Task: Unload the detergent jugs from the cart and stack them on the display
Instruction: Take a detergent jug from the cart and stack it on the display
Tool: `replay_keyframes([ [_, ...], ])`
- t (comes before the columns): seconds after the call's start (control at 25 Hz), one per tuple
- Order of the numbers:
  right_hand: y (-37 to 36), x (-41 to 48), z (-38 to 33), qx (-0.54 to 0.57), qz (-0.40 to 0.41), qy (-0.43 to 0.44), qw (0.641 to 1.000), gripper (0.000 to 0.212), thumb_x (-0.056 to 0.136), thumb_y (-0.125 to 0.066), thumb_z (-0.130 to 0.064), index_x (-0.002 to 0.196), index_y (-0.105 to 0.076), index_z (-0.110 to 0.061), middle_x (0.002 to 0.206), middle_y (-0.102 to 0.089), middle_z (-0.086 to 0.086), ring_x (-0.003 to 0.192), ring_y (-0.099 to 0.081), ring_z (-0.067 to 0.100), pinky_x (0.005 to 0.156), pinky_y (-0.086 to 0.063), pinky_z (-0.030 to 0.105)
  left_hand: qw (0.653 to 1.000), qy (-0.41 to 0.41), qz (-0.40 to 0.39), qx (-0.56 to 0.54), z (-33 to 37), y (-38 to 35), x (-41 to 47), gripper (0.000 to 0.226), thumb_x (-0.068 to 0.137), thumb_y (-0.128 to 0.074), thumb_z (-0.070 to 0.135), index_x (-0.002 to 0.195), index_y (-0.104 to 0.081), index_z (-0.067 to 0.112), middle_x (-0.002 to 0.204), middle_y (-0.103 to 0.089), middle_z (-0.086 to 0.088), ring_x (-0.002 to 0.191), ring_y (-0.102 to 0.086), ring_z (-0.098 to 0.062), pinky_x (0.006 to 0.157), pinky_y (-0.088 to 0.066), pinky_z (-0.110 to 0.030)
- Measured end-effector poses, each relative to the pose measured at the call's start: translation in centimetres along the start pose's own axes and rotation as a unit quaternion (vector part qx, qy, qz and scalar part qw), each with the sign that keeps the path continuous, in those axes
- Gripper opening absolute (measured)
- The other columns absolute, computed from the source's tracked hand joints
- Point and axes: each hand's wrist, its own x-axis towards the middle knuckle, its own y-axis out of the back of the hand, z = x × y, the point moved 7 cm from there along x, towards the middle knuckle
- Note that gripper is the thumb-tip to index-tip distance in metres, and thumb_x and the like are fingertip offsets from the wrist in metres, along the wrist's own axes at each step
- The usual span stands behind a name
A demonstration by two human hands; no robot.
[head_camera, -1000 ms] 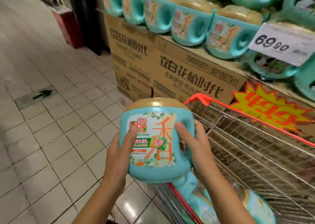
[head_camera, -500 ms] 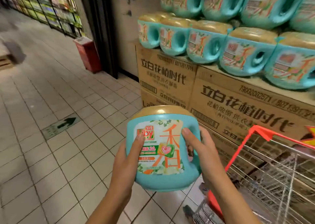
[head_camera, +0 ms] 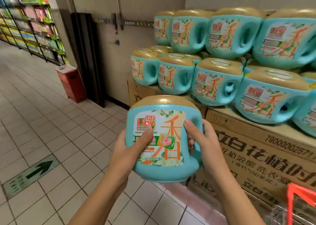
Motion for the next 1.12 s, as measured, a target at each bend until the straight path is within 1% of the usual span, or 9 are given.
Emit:
replay_keyframes([
  [0.16,-2.5,7.3,-2.2,-0.031,0.016,0.040,0.999,0.062,0.066,-0.074,-0.046,0.119,-0.057,-0.018,0.087,-0.071,-0.012,0.067,-0.064,-0.004,0.059,-0.049,0.012,0.999,-0.024,-0.034,-0.009,2.7,1.1,7.9,0.068,0.052,-0.094,0.031,0.109,-0.062,0.012,0.093,-0.077,-0.006,0.075,-0.075,-0.022,0.053,-0.057,-0.024],
  [0.28,-4.8,11.8,-3.2,-0.044,0.027,0.059,0.997,0.061,0.067,-0.073,-0.044,0.120,-0.056,-0.020,0.093,-0.073,-0.013,0.077,-0.068,-0.001,0.061,-0.050,0.012,0.998,-0.033,-0.047,-0.026,4.4,2.6,13.3,0.068,0.053,-0.094,0.029,0.111,-0.062,0.012,0.095,-0.077,-0.008,0.078,-0.075,-0.023,0.055,-0.057,-0.025],
  [0.44,-8.2,17.5,-4.4,-0.046,0.047,0.088,0.994,0.064,0.065,-0.076,-0.041,0.122,-0.054,-0.022,0.098,-0.074,-0.013,0.085,-0.071,0.003,0.064,-0.053,0.014,0.994,-0.060,-0.088,-0.030,7.3,4.5,21.2,0.073,0.052,-0.079,0.039,0.116,-0.060,0.010,0.096,-0.077,-0.008,0.078,-0.075,-0.024,0.055,-0.058,-0.027],
  [0.52,-10.2,20.7,-5.0,-0.065,0.062,0.106,0.990,0.074,0.059,-0.082,-0.044,0.124,-0.053,-0.025,0.103,-0.073,-0.011,0.093,-0.071,0.009,0.069,-0.056,0.019,0.989,-0.088,-0.119,-0.019,9.2,5.9,25.4,0.073,0.053,-0.084,0.038,0.116,-0.060,0.010,0.097,-0.077,-0.007,0.079,-0.075,-0.024,0.055,-0.058,-0.026],
  [0.64,-13.3,25.0,-6.2,-0.108,0.078,0.128,0.983,0.096,0.044,-0.086,-0.051,0.129,-0.048,-0.029,0.116,-0.069,-0.007,0.105,-0.068,0.013,0.089,-0.055,0.039,0.979,-0.129,-0.156,-0.010,12.3,7.7,31.3,0.071,0.054,-0.084,0.044,0.114,-0.060,0.015,0.098,-0.077,-0.005,0.080,-0.075,-0.023,0.056,-0.058,-0.025],
  [0.76,-16.1,28.8,-8.0,-0.120,0.097,0.157,0.975,0.099,0.041,-0.088,-0.048,0.129,-0.048,-0.028,0.120,-0.067,-0.004,0.110,-0.065,0.016,0.096,-0.052,0.044,0.967,-0.161,-0.196,-0.002,15.4,9.0,36.5,0.069,0.056,-0.081,0.048,0.115,-0.059,0.019,0.101,-0.076,-0.003,0.083,-0.075,-0.022,0.058,-0.058,-0.025],
  [0.88,-17.5,31.7,-10.4,-0.176,0.125,0.194,0.957,0.097,0.042,-0.091,-0.050,0.127,-0.049,-0.031,0.118,-0.068,-0.007,0.109,-0.065,0.011,0.091,-0.054,0.036,0.954,-0.200,-0.223,0.023,18.1,9.4,40.9,0.082,0.044,-0.085,0.062,0.111,-0.058,0.025,0.099,-0.076,0.006,0.083,-0.075,-0.015,0.060,-0.057,-0.020],
  [1.04,-18.6,35.4,-13.3,-0.243,0.146,0.242,0.928,0.084,0.045,-0.088,-0.045,0.121,-0.054,-0.032,0.109,-0.069,-0.016,0.100,-0.064,-0.004,0.078,-0.054,0.014,0.941,-0.239,-0.233,0.056,20.5,8.7,47.0,0.076,0.038,-0.083,0.062,0.103,-0.059,0.028,0.091,-0.075,0.019,0.082,-0.072,-0.002,0.059,-0.053,-0.012],
  [1.12,-18.5,37.6,-14.2,-0.273,0.166,0.251,0.913,0.084,0.045,-0.087,-0.046,0.121,-0.054,-0.032,0.109,-0.068,-0.015,0.100,-0.063,-0.003,0.082,-0.054,0.018,0.938,-0.247,-0.237,0.056,21.1,7.7,49.8,0.089,0.029,-0.083,0.072,0.102,-0.060,0.026,0.091,-0.075,0.021,0.083,-0.071,0.001,0.060,-0.053,-0.011],
])
